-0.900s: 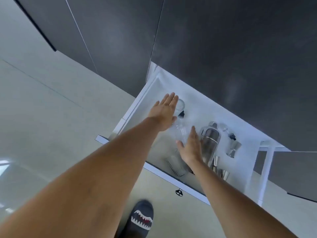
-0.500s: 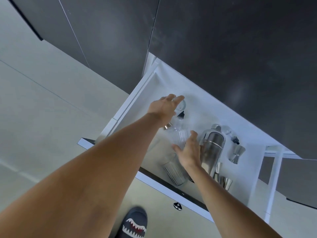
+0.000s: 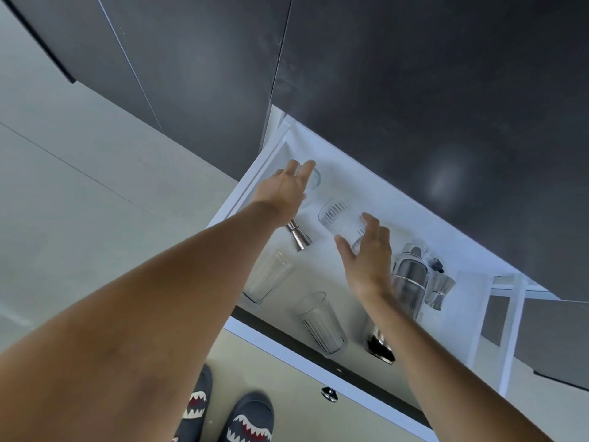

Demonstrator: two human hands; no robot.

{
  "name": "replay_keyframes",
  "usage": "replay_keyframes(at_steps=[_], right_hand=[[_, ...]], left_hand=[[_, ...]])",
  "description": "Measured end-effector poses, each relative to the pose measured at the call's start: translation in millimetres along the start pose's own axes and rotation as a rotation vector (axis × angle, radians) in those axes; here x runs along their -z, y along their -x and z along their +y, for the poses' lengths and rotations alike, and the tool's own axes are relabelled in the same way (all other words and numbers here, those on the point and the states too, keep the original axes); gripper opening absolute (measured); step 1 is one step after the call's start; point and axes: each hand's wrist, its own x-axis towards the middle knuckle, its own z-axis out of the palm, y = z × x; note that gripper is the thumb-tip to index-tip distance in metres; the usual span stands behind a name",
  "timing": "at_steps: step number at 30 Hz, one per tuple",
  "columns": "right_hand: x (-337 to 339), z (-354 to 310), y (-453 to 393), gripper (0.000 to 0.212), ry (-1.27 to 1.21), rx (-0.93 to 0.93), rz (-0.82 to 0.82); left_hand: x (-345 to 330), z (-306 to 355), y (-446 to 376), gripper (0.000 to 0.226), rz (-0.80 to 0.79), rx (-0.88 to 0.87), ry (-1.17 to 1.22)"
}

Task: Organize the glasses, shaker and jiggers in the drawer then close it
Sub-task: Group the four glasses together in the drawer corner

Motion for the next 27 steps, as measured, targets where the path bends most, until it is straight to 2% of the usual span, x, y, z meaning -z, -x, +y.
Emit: replay_keyframes(at_steps=[5, 12, 19, 21, 24, 25, 27], right_hand=[[0, -10, -14, 0.057, 0.082, -0.065, 0.054], [21, 5, 4, 0.056, 0.200, -0.229, 0.000], [23, -8, 3, 0.058, -0.038, -0.121, 0.182], [17, -16, -7, 0.057, -0.037, -0.077, 0.197], [10, -21, -20, 0.057, -0.003, -0.029, 0.208], [8, -21, -22, 0.057, 0.012, -0.022, 0.210], [7, -18, -27, 0.056, 0.044, -0.034, 0.210]], left_hand=[[-1, -3, -3, 0.062, 0.028, 0.039, -0.002], [-4, -9, -3, 0.067, 0.031, 0.059, -0.003], [-7, -8, -2, 0.078, 0.063, 0.081, -0.032], [-8, -5, 5, 0.071, 0.165, 0.084, -0.065], [-15, 5, 22, 0.052, 0.347, -0.078, -0.187], [-22, 9, 27, 0.050, 0.330, -0.167, -0.218], [-39, 13, 34, 0.052, 0.119, -0.234, -0.199]])
